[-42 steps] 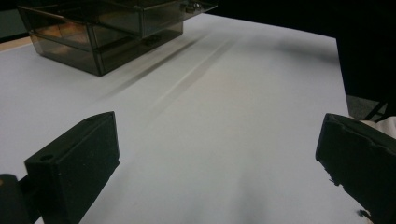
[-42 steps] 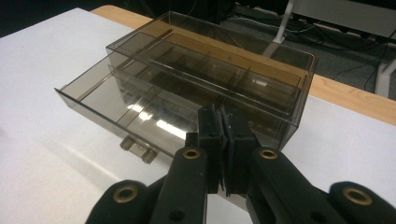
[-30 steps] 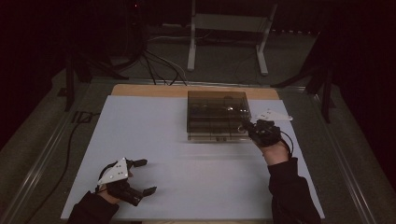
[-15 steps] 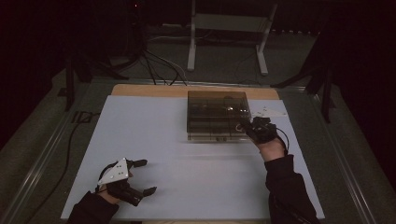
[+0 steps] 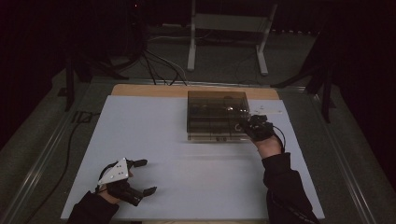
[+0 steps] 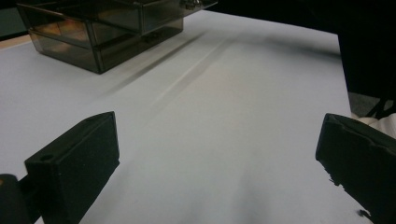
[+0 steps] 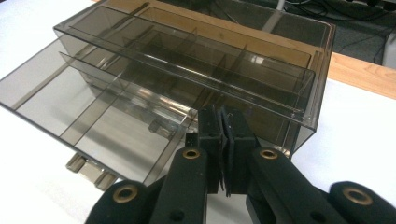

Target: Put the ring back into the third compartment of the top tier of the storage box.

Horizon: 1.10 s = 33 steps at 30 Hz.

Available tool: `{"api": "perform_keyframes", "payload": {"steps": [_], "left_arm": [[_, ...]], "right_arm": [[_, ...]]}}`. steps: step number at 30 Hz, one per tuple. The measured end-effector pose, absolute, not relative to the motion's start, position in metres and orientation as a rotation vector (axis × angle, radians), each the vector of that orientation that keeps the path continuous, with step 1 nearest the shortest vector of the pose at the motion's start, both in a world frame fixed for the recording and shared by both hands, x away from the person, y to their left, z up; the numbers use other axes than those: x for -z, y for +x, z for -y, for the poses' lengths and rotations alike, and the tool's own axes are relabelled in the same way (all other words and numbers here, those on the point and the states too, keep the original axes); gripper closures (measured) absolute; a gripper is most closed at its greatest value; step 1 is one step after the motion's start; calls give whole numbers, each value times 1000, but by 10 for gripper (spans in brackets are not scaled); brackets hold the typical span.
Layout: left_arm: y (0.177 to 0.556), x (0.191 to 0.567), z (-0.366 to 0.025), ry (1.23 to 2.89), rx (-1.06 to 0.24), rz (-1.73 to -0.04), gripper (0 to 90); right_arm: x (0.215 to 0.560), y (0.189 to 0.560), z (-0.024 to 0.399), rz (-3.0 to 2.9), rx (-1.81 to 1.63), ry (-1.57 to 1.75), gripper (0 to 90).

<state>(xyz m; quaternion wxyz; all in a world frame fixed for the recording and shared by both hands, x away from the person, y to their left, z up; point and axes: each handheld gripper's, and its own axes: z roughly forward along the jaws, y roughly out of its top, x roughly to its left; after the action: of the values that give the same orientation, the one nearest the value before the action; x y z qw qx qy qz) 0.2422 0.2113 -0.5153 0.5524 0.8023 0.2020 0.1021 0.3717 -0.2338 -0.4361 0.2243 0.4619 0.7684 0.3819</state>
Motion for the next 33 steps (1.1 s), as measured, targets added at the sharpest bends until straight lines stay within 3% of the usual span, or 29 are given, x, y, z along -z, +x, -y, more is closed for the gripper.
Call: {"api": "perform_keyframes", "payload": {"steps": [21,25,30,33], "left_arm": [[242,515,-212,1890,-236,-483,7],[242,515,-212,1887,-237,-481,7],[242,515,-211,1893,-237,-481,7],[242,515,-211,1886,-238,-481,7]], "right_arm": [[452,382,235,-2145,-1032,1348,867],[452,382,235,-2140,-1024,1347,822],[445,379,234,-2139,-1027,1306,688],[441,377,233,-2138,-1058,1293,559]]}}
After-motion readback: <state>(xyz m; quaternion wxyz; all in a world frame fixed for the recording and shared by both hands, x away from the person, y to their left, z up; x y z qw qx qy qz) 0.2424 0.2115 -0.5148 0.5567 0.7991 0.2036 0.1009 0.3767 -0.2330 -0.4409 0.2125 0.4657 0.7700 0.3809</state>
